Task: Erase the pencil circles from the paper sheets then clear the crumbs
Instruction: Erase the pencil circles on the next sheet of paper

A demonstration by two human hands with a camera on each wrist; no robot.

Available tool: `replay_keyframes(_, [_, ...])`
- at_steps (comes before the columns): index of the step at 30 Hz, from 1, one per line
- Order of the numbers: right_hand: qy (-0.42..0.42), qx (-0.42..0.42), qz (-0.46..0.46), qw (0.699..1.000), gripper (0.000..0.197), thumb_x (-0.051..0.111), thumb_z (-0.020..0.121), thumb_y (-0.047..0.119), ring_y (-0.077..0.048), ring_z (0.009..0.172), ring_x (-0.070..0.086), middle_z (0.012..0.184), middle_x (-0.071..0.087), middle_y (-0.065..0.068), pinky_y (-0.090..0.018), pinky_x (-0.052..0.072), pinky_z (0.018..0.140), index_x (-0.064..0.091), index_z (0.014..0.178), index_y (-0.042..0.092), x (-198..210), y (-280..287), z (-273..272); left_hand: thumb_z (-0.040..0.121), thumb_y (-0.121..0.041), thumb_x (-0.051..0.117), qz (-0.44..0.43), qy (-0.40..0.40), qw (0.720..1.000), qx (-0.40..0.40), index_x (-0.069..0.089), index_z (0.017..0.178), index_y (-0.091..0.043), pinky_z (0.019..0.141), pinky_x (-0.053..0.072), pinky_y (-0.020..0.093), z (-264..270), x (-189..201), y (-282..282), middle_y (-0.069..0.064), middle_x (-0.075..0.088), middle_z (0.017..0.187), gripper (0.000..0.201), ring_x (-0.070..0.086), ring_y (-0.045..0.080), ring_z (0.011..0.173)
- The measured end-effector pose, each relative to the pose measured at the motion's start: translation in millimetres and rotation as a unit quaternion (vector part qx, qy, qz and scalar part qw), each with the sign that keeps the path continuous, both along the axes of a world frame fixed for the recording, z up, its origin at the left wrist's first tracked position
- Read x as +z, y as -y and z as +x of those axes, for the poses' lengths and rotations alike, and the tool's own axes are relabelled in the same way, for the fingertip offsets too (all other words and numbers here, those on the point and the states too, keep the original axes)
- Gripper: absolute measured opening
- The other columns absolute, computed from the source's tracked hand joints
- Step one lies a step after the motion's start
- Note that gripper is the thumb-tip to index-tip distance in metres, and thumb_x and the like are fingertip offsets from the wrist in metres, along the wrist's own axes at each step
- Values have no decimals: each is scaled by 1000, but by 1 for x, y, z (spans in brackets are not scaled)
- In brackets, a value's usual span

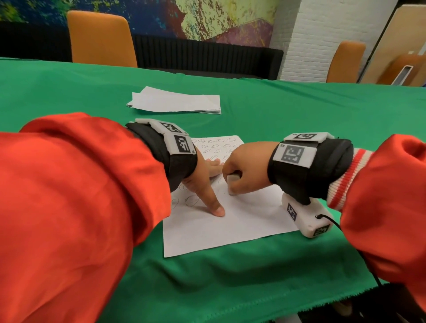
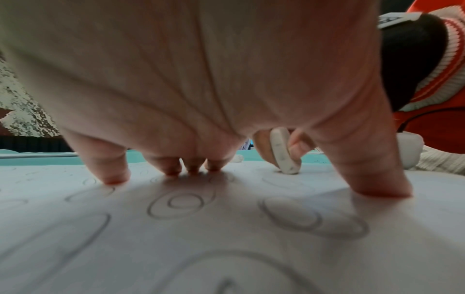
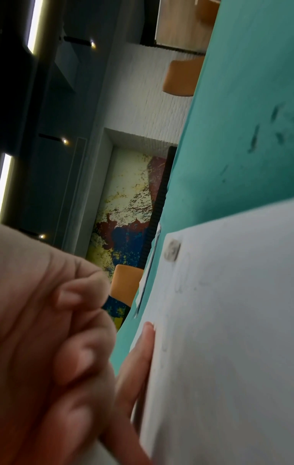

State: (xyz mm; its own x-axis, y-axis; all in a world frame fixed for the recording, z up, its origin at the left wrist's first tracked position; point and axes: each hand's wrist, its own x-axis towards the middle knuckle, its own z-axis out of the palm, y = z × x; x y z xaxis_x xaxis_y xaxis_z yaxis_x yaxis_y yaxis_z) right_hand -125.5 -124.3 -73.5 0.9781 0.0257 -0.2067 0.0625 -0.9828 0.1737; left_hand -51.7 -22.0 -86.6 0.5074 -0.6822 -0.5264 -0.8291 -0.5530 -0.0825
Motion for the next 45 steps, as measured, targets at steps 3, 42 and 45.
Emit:
replay_keyframes(3, [-31,0,31,999,24,57,83,30,-8,53,39,58,45,7,-23,32,49,51,61,22,1,0,-3,79,-63,59,-4,-6,1000,0,-14,149,-32,115,5,39,-1,0,0,-7,-11,159,106,3,17,146])
replay_keyframes(42, [-59,-14,2,998,16,56,88,31,-6,58,42,64,47,9,-20,31,50,56,75,21,6,-10,5,80,-66,55,-4,19,1000,-8,-11,150,-29,114,11,38,-2,2,-1,-4,-7,159,103,8,21,146])
replay_keyframes(45, [-50,-37,-36,997,16,56,88,32,-11,64,45,66,48,8,-20,31,50,57,80,18,9,-6,9,79,-68,54,4,25,1000,-9,-13,150,-25,115,8,38,1,-1,-1,-4,-11,159,107,4,19,146])
